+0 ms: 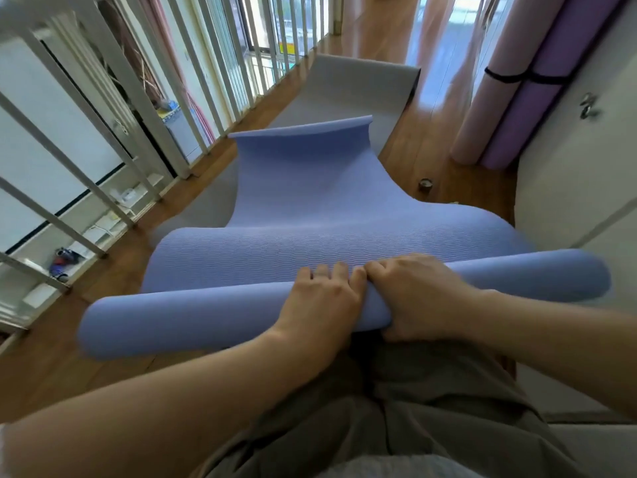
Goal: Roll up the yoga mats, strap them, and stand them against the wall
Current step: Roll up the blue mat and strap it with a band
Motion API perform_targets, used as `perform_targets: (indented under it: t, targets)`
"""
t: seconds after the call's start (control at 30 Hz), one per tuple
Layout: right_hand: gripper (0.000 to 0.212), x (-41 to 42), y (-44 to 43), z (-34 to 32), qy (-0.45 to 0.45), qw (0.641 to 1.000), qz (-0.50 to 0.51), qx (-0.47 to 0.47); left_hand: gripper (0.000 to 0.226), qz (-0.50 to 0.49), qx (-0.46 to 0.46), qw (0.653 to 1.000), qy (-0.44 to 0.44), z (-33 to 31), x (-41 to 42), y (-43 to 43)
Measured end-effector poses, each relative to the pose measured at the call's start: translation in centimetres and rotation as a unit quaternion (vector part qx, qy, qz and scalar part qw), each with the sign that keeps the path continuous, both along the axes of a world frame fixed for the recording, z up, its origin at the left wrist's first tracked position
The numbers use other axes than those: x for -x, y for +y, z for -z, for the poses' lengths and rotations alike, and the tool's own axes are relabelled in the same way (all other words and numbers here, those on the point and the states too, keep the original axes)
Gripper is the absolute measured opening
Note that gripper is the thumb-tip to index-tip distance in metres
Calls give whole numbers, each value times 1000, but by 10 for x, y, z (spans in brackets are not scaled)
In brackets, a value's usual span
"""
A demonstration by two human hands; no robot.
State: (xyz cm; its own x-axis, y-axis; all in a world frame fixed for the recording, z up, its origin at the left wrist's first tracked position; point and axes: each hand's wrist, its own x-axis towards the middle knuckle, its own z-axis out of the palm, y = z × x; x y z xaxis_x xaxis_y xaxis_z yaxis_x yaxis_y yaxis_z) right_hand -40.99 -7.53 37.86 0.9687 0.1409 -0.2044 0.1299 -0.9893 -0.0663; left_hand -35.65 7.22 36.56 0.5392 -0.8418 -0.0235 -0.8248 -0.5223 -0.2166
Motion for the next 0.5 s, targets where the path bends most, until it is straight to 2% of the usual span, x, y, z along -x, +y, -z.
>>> perform_targets:
  t: [0.1,0.17,0.27,0.33,0.4,0.43,0.5]
  targets:
    - [57,0,-3,6,-16,1000,14,-23,64,4,-6,999,35,6,-5,-2]
    - [67,0,-7,4,-15,999,16,-27,70,2,-11,998,68,4,-14,-4]
    - [79,7,-8,9,-49,998,24,-8,75,4,-18,987,160,0,-32,-9]
    - [74,6,-6,15,-68,997,32,3,76,10,-43,974,222,-5,-43,-13]
    - [66,-4,-7,12,-39,998,56,-5,74,0,-57,965,258,-10,-53,-17]
    - [64,-9,-8,10,-24,998,64,-16,73,-4,-50,965,256,-10,-55,-18]
    - [64,-22,-11,4,9,998,64,-26,72,-7,-27,983,181,-5,-50,-15]
